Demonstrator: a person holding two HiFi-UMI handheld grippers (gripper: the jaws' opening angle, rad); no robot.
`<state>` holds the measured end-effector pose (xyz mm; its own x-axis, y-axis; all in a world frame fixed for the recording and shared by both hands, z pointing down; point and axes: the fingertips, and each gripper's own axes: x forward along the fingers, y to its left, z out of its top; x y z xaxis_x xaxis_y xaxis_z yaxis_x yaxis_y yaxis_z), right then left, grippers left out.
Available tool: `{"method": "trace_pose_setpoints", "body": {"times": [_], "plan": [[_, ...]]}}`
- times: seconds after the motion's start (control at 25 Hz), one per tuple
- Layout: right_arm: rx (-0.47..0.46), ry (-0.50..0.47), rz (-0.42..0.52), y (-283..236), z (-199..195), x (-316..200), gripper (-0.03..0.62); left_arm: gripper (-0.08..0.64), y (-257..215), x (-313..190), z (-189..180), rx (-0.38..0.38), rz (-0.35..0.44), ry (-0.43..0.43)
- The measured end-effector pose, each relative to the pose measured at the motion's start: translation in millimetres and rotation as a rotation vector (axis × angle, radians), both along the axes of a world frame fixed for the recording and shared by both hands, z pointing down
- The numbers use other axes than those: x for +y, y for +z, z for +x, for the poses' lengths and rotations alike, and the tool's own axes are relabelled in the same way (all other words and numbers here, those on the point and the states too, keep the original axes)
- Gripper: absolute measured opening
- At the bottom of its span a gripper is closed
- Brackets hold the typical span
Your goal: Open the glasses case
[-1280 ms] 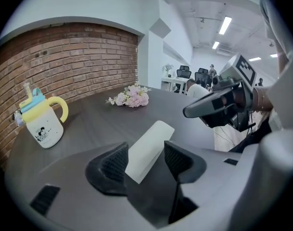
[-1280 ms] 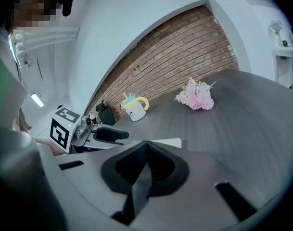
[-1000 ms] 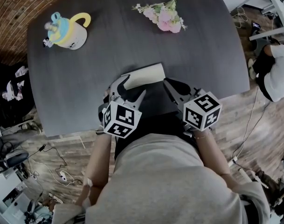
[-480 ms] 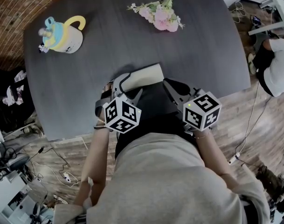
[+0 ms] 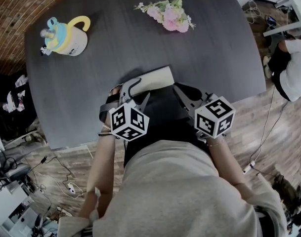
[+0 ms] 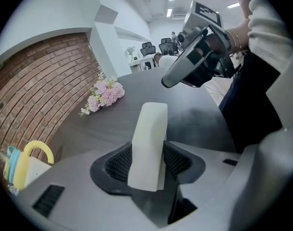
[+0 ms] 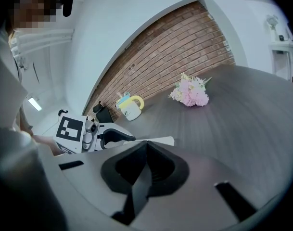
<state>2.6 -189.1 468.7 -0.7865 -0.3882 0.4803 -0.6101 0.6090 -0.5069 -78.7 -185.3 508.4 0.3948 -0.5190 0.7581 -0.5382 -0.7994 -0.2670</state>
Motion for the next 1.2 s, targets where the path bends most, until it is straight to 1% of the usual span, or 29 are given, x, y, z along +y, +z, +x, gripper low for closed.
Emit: {"method": "trace_pose_setpoints", "body": {"times": [0.48, 0.56, 0.64, 0.84, 0.92, 1.04, 1.2], "plan": [[-0.017, -0.015, 0.019, -6.9, -1.9, -6.1, 0.006, 0.199, -8.0, -3.3, -0.8, 0.04, -0.052, 0.004], [-0.023, -0.012, 0.017, -7.5, -0.8, -7.3, 0.006, 0.187, -10.3, -3.4, -0.4, 0.045, -0.055, 0.002], [-0.028, -0.006, 0.021, -9.4, 0.2, -8.5, 0.006, 0.155, -13.4, -3.5, -0.4, 0.058, -0.058, -0.002], [-0.03, -0.006, 0.026, -10.4, -1.1, -8.1, 0.006, 0.124, -18.5, -5.1, -0.9, 0.085, -0.054, -0.013], [-0.032, -0.01, 0.023, -9.4, -2.3, -6.4, 0.006, 0.112, -21.3, -8.0, -1.6, 0.107, -0.051, -0.03], [-0.032, -0.015, 0.022, -9.2, -4.3, -4.5, 0.006, 0.089, -27.8, -18.0, -6.6, 0.145, -0.031, -0.077], [-0.026, -0.016, 0.022, -8.0, -2.4, -2.5, 0.006, 0.071, -32.4, -31.2, -13.3, 0.162, 0.001, -0.139]]}}
